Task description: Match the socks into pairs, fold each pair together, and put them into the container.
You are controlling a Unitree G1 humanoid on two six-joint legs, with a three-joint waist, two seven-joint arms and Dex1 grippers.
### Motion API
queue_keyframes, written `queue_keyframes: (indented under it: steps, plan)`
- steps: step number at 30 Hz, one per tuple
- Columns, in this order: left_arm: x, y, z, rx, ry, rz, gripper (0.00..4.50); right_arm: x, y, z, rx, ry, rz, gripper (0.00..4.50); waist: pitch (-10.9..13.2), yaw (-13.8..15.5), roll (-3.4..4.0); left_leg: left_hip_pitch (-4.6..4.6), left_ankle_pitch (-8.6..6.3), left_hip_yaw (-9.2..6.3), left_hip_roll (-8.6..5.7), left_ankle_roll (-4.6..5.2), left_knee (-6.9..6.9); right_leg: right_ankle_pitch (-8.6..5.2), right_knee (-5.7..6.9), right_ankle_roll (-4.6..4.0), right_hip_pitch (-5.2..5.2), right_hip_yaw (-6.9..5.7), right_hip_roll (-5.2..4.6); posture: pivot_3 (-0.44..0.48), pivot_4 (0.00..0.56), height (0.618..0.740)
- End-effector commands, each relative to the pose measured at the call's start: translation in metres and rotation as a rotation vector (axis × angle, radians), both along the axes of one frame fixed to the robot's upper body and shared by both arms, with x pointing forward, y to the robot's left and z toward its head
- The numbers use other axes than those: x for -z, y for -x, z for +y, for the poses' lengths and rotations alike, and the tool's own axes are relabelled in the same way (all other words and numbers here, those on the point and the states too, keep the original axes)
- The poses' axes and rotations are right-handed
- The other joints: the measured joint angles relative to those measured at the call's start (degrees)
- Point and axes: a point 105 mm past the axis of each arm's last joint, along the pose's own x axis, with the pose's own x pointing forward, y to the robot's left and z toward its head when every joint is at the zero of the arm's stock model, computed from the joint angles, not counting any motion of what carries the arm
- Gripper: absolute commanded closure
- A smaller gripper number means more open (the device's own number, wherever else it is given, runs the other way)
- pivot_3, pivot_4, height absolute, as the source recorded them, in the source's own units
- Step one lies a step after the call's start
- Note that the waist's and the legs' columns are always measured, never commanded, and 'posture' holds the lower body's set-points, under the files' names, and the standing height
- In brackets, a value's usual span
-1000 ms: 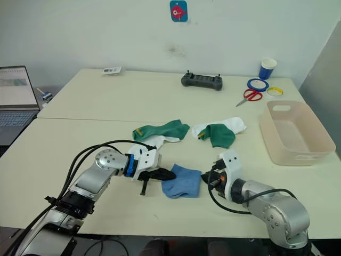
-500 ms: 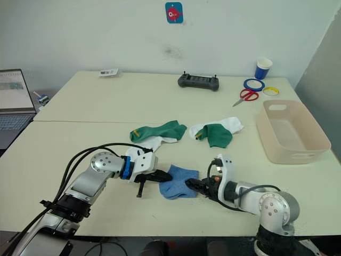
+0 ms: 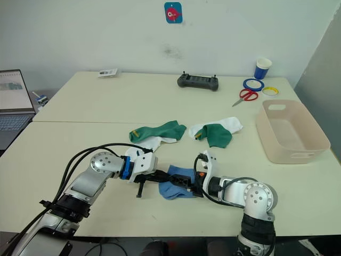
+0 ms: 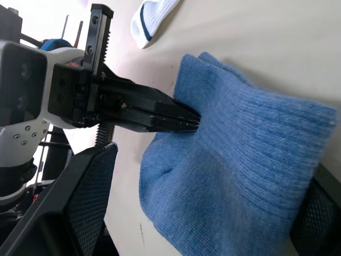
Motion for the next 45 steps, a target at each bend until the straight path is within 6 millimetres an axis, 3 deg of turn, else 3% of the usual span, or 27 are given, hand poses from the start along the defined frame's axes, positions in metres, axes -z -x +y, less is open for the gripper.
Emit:
queue_keyframes:
  steps: [1, 2, 5, 16, 20, 23, 27, 34, 38, 42, 45]
  plan:
    - [0.014, 0.004, 0.010, -0.022, -0.055, 0.042, 4.50, -0.007, 0.001, 0.010, -0.044, -0.029, -0.023, 0.03, 0.0, 0.0, 0.00, 0.00, 0.00, 0.00, 0.00, 0.00, 0.00, 0.00, 0.00, 0.00, 0.00, 0.00, 0.00, 0.000, 0.150, 0.740]
    - [0.014, 0.004, 0.010, -0.023, -0.055, 0.042, 4.50, -0.007, 0.001, 0.010, -0.039, -0.029, -0.024, 0.03, 0.0, 0.0, 0.00, -0.01, 0.00, 0.00, 0.00, 0.00, 0.00, 0.00, 0.00, 0.00, -0.01, 0.01, 0.00, 0.000, 0.150, 0.740]
    - [0.013, 0.004, 0.010, -0.038, -0.041, 0.055, 4.50, -0.005, -0.004, 0.009, -0.016, -0.018, -0.030, 0.66, 0.0, 0.0, 0.00, -0.01, 0.00, 0.01, 0.00, 0.00, 0.00, 0.00, -0.01, 0.00, -0.02, 0.01, 0.00, 0.000, 0.150, 0.740]
    - [0.003, 0.006, 0.006, -0.060, 0.021, 0.101, 4.50, 0.001, 0.000, 0.000, 0.045, -0.002, -0.042, 4.47, 0.0, 0.0, 0.02, -0.07, 0.00, 0.00, 0.00, 0.00, -0.03, -0.01, -0.04, -0.01, -0.07, 0.01, 0.00, 0.000, 0.150, 0.740]
    - [-0.014, 0.009, 0.000, -0.071, 0.105, 0.198, 4.50, 0.002, 0.009, -0.008, 0.061, 0.039, -0.080, 4.47, 0.1, 0.0, 0.04, -0.16, 0.00, -0.01, 0.00, 0.00, -0.04, -0.02, -0.08, -0.01, -0.11, -0.01, 0.00, 0.000, 0.150, 0.740]
    - [-0.034, 0.008, -0.008, -0.072, 0.147, 0.233, 4.32, -0.004, 0.017, -0.027, 0.085, 0.117, -0.185, 4.49, 0.1, 0.0, 0.03, -0.24, -0.01, -0.03, 0.00, 0.00, -0.04, -0.05, -0.11, -0.03, -0.15, -0.05, -0.01, 0.000, 0.150, 0.740]
    - [-0.072, 0.013, -0.042, 0.015, 0.222, 0.191, 3.37, -0.016, 0.028, -0.066, 0.211, 0.216, -0.307, 4.50, 0.3, 0.8, -0.04, -0.32, -0.01, -0.07, -0.07, 0.00, -0.02, -0.06, -0.15, 0.01, -0.16, -0.10, -0.06, 0.000, 0.150, 0.740]
    - [-0.114, 0.014, -0.099, 0.101, 0.287, 0.090, 1.22, -0.024, 0.064, -0.116, 0.376, 0.394, -0.436, 4.50, 0.4, 0.7, -0.01, -0.28, -0.01, -0.04, -0.09, -0.01, -0.03, -0.10, -0.18, 0.07, -0.11, -0.08, -0.06, 0.000, 0.150, 0.740]
    - [-0.138, 0.006, -0.122, 0.123, 0.333, -0.018, 0.01, -0.059, 0.067, -0.149, 0.525, 0.412, -0.664, 4.50, 0.4, 0.3, -0.05, -0.22, -0.01, 0.00, -0.10, -0.01, 0.01, -0.08, -0.14, 0.10, -0.09, -0.03, -0.05, 0.000, 0.150, 0.740]
    - [-0.143, 0.005, -0.128, 0.151, 0.336, -0.059, 0.01, -0.093, 0.074, -0.177, 0.570, 0.499, -0.819, 4.50, 0.5, 0.2, -0.07, -0.15, -0.01, 0.17, -0.13, -0.01, 0.03, -0.06, -0.16, 0.14, -0.05, 0.15, -0.06, 0.000, 0.150, 0.740]
    - [-0.147, 0.006, -0.130, 0.167, 0.353, -0.041, 0.01, -0.136, 0.068, -0.213, 0.587, 0.742, -0.998, 4.50, 0.6, 0.2, 0.01, -0.18, -0.01, 0.18, -0.11, -0.01, 0.04, -0.06, -0.13, 0.14, -0.07, 0.17, -0.04, 0.000, 0.150, 0.740]
